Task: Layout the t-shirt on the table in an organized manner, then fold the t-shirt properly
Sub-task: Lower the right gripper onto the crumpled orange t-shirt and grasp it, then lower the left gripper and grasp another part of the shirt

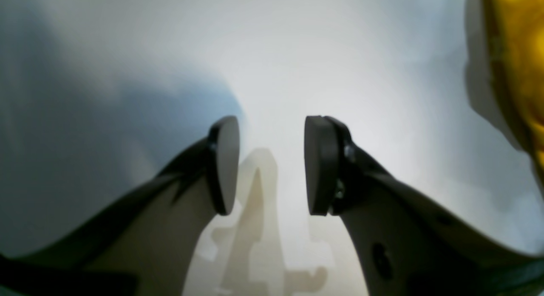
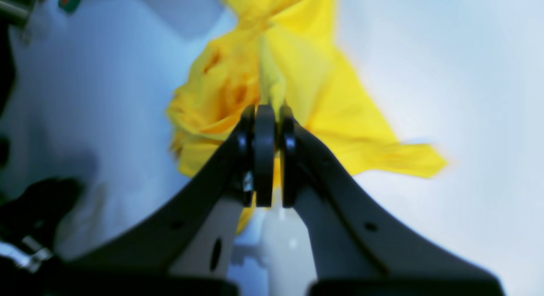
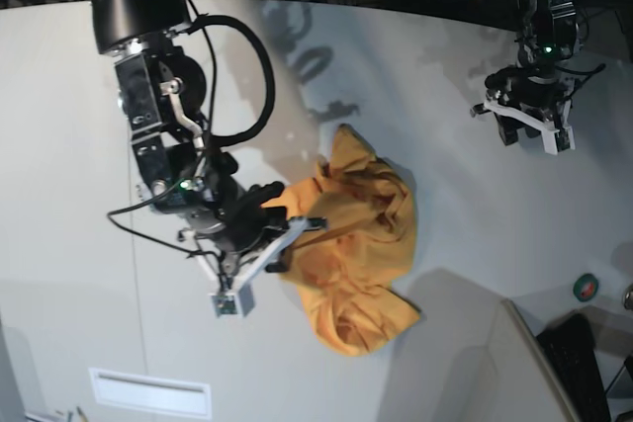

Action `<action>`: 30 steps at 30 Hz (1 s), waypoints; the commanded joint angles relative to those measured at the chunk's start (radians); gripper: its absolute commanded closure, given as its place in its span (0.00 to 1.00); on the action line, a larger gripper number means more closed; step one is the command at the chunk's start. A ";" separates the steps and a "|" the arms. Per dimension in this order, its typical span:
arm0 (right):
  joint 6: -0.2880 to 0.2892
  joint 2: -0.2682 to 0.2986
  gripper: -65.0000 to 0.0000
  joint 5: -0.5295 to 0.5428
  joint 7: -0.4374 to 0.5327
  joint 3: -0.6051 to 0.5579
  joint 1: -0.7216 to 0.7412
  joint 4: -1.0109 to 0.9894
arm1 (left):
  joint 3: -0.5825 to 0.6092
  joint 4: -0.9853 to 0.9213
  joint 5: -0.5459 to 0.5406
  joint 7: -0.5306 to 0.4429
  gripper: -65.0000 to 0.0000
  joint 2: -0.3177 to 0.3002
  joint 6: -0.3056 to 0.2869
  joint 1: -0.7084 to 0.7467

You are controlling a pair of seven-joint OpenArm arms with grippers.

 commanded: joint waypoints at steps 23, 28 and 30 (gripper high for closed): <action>0.002 0.087 1.00 -0.002 0.026 0.117 -0.010 0.123 | 0.490 -0.169 -0.011 -0.027 0.27 0.078 -0.001 -0.330; 0.002 0.089 1.00 -0.002 0.026 0.117 -0.030 0.128 | 0.493 -0.339 -0.011 -0.027 0.12 0.182 -0.001 -0.483; 0.002 0.089 1.00 -0.002 0.026 0.117 -0.030 0.128 | 0.492 -0.435 -0.011 -0.027 0.12 0.220 -0.001 -0.548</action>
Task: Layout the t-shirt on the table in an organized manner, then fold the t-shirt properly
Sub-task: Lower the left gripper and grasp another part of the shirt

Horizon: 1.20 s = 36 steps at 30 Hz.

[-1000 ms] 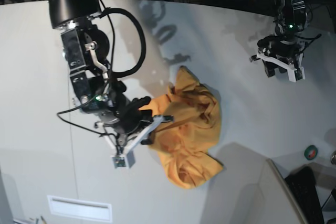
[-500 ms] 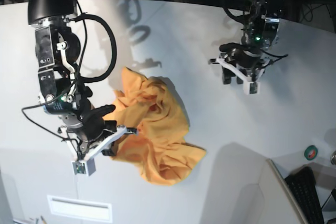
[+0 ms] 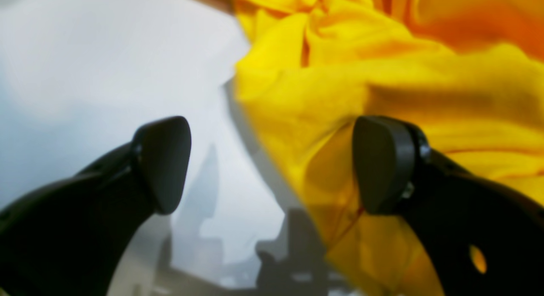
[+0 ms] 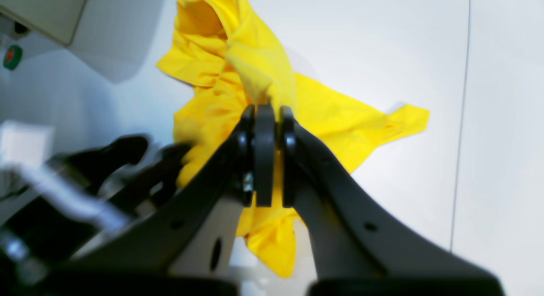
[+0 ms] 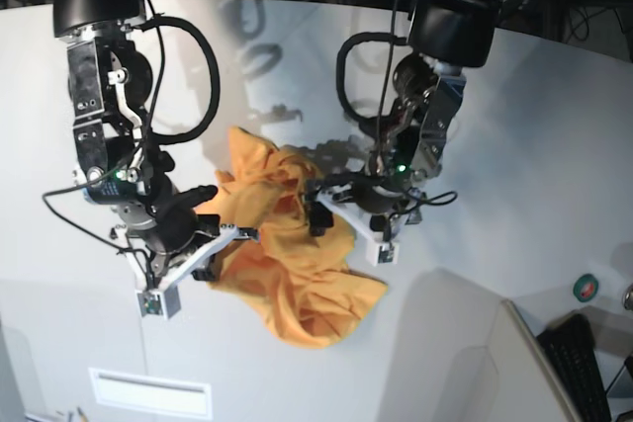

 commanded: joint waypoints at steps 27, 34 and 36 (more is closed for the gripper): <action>0.009 0.027 1.00 0.001 0.027 0.001 0.075 0.020 | -0.214 0.347 0.007 0.224 1.00 -0.152 -0.111 -0.048; 0.009 0.058 1.00 0.000 0.032 0.012 0.091 0.002 | 0.030 0.389 0.009 0.369 1.00 -0.106 0.017 -0.193; 0.009 0.068 1.00 0.000 0.033 0.015 0.102 -0.029 | 0.115 0.306 0.007 0.366 1.00 -0.109 0.035 -0.223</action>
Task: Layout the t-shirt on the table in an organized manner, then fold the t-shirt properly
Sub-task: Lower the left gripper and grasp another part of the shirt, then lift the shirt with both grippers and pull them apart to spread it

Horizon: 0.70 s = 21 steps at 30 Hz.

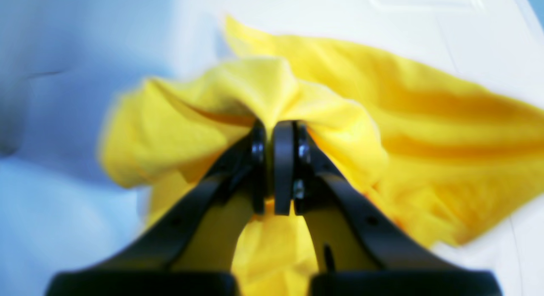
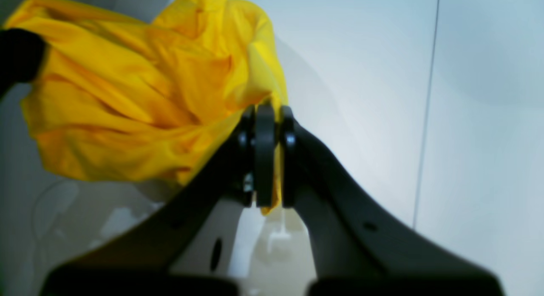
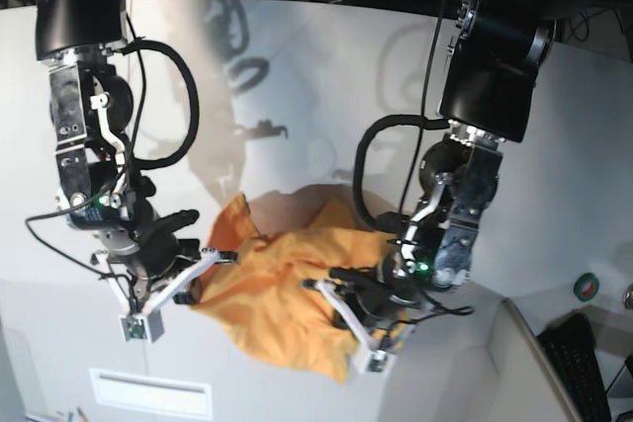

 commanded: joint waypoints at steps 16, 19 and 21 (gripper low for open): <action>0.002 0.024 1.00 -0.002 0.030 0.104 0.058 -0.175 | -0.129 -0.104 -0.005 -0.194 0.11 -0.055 0.105 0.194; 0.002 0.024 1.00 -0.002 0.030 0.109 0.047 -0.175 | -0.129 -0.049 -0.005 -0.194 0.11 -0.084 0.107 0.282; 0.002 0.024 1.00 -0.002 0.030 0.109 0.047 -0.176 | -0.123 -0.006 -0.004 -0.194 0.11 -0.089 0.105 0.340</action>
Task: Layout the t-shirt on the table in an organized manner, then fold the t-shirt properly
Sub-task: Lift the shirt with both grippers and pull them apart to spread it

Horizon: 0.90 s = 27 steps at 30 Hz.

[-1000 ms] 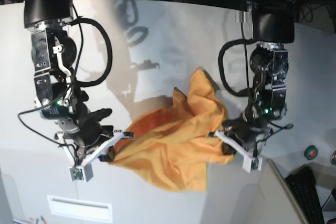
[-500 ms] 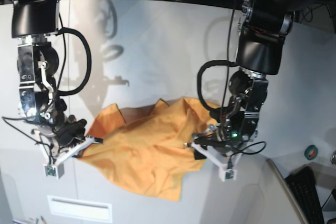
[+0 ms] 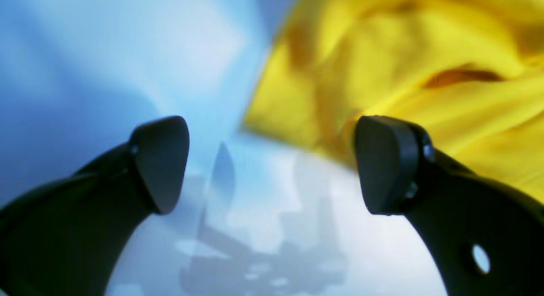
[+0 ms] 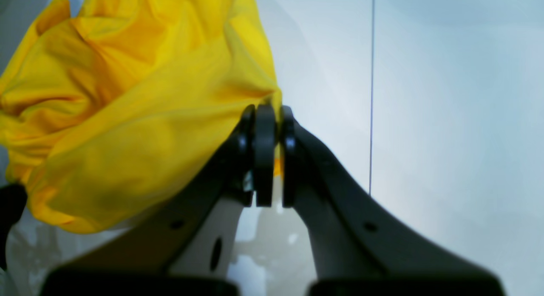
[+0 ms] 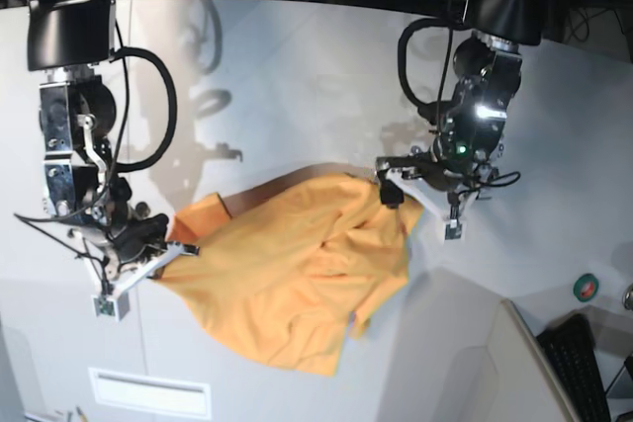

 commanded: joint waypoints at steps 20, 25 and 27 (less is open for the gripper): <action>-0.004 0.029 1.00 -0.001 0.028 0.049 -0.200 0.228 | -0.157 0.171 -0.008 -0.016 0.93 0.033 -0.012 0.106; -0.004 0.027 1.00 -0.001 0.028 0.117 -0.243 0.236 | -0.157 -0.064 -0.007 -0.018 1.00 0.112 -0.009 -0.069; -0.001 0.029 1.00 -0.001 0.028 0.144 -0.252 0.236 | -0.157 -0.176 -0.007 -0.019 1.00 0.114 -0.007 -0.132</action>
